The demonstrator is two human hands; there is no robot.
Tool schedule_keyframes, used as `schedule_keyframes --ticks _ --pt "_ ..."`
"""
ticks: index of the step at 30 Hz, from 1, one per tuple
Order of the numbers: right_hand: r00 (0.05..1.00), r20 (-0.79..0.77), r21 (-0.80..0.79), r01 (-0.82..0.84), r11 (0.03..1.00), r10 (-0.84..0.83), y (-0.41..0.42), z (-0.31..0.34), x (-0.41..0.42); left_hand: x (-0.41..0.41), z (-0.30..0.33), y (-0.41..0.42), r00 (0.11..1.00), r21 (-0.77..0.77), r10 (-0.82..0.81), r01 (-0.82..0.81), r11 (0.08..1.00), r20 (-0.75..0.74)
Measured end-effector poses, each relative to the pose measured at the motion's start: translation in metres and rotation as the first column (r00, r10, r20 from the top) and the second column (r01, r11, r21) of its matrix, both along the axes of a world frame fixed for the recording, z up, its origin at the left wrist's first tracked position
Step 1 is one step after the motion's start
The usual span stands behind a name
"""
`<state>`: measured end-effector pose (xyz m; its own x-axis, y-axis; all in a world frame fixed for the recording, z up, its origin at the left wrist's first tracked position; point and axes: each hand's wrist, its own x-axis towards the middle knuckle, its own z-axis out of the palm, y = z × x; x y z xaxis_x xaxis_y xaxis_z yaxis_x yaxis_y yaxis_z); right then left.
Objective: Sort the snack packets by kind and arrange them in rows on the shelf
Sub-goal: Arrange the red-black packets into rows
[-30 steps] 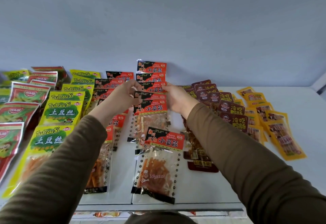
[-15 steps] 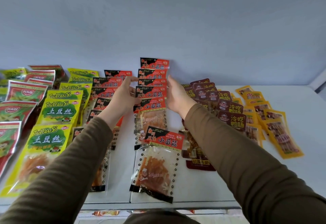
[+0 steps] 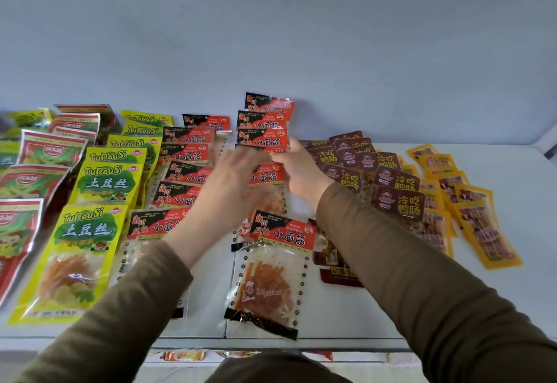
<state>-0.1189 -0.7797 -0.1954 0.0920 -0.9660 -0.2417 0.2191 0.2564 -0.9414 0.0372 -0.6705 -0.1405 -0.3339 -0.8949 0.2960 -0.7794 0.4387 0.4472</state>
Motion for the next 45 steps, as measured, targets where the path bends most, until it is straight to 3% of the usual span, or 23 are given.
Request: schedule_keyframes --ticks 2,4,7,10,14,17,20,22,24,28,32,35,37,39,45 --pt "1.0 0.008 0.009 0.013 1.0 -0.013 0.0 0.001 0.0 -0.01 0.004 0.035 0.965 0.081 -0.213 0.202 0.976 0.156" --pt "1.0 0.004 0.027 0.016 0.999 -0.017 0.0 0.001 0.001 -0.016 0.002 0.067 0.904 0.174 -0.289 0.244 0.954 0.316" --pt "0.999 0.006 0.038 0.032 0.999 -0.032 0.002 0.003 0.001 -0.01 -0.011 0.102 0.908 0.161 -0.108 0.046 0.986 0.405" --pt "0.999 0.002 0.043 0.032 0.999 -0.032 0.003 0.002 0.001 0.004 -0.017 0.112 0.936 0.145 0.123 -0.179 0.973 0.33" --pt "0.999 -0.014 0.043 0.042 0.998 -0.041 0.005 0.003 0.001 0.001 -0.018 0.112 0.959 0.283 0.085 -0.164 0.945 0.271" --pt "0.999 -0.019 0.044 0.045 0.998 -0.044 0.006 0.004 0.001 -0.003 -0.019 0.109 0.989 0.38 0.125 -0.144 0.914 0.074" --pt "0.999 -0.011 0.049 0.045 0.998 -0.045 0.006 0.005 0.0 0.0 -0.027 0.113 0.966 0.448 0.177 -0.075 0.891 -0.191" --pt "0.998 -0.009 0.06 0.055 0.997 -0.054 0.007 0.005 0.0 0.004 -0.031 0.115 0.915 0.427 0.236 -0.079 0.901 -0.328" --pt "0.998 -0.008 0.076 0.058 0.995 -0.057 0.007 0.006 0.001 0.007 -0.036 0.111 0.885 0.352 0.275 -0.139 0.926 -0.375" --pt "0.999 -0.009 0.082 0.034 0.996 -0.034 0.008 0.008 0.004 0.008 -0.042 0.092 0.923 0.167 0.29 -0.253 0.953 -0.254" --pt "1.0 -0.005 0.077 0.028 0.997 -0.028 0.01 0.009 0.004 0.009 -0.045 0.085 0.934 0.05 0.351 -0.355 0.934 0.073" --pt "0.999 -0.025 0.075 0.041 0.996 -0.039 0.012 0.009 0.005 0.003 -0.037 0.08 0.955 -0.053 0.212 -0.205 0.977 0.207" --pt "0.998 -0.03 0.07 0.049 0.996 -0.047 0.013 0.01 0.008 -0.004 -0.042 0.074 0.932 -0.02 0.082 -0.08 0.997 0.354" --pt "0.998 -0.037 0.07 0.046 0.996 -0.044 0.013 0.011 0.01 -0.007 -0.051 0.072 0.906 0.084 0.018 -0.059 0.995 0.423" --pt "0.992 -0.126 0.132 0.048 0.99 -0.031 0.021 0.008 0.022 -0.002 -0.057 0.092 0.91 0.146 0.01 -0.077 0.986 0.414"
